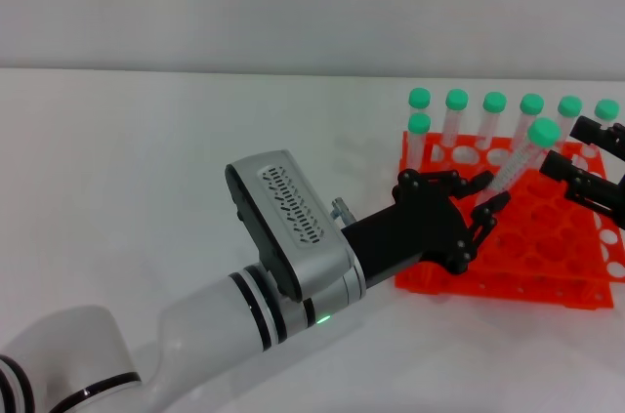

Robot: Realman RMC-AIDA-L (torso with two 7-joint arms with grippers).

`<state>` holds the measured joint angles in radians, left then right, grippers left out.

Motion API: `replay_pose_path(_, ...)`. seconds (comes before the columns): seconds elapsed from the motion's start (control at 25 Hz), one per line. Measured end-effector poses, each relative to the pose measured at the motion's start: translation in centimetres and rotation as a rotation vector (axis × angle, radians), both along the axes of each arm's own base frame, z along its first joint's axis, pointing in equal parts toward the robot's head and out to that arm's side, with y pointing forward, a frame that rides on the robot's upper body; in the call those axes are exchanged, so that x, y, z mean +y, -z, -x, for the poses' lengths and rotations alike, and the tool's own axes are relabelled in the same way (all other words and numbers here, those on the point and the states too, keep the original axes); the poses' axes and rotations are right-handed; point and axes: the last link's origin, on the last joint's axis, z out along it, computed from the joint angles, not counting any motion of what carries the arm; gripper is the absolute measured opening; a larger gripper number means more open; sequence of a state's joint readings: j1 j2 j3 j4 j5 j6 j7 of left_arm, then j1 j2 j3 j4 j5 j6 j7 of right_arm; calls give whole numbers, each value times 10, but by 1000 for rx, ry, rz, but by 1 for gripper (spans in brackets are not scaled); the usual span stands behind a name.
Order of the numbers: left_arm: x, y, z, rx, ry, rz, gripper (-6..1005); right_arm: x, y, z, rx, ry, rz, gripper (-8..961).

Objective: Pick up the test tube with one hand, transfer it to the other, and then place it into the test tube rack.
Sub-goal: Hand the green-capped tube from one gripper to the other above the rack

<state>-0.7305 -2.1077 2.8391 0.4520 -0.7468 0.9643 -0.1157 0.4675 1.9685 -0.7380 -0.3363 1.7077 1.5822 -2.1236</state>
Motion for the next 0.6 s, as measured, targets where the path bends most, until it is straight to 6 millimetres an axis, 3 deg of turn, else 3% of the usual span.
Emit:
replay_pose_path(0.4, -2, 1, 0, -1, 3, 2, 192, 6, 6, 16, 26, -34, 36, 726)
replay_pose_path(0.6, -3, 1, 0, -2, 2, 0, 192, 5, 8, 16, 22, -40, 48, 641)
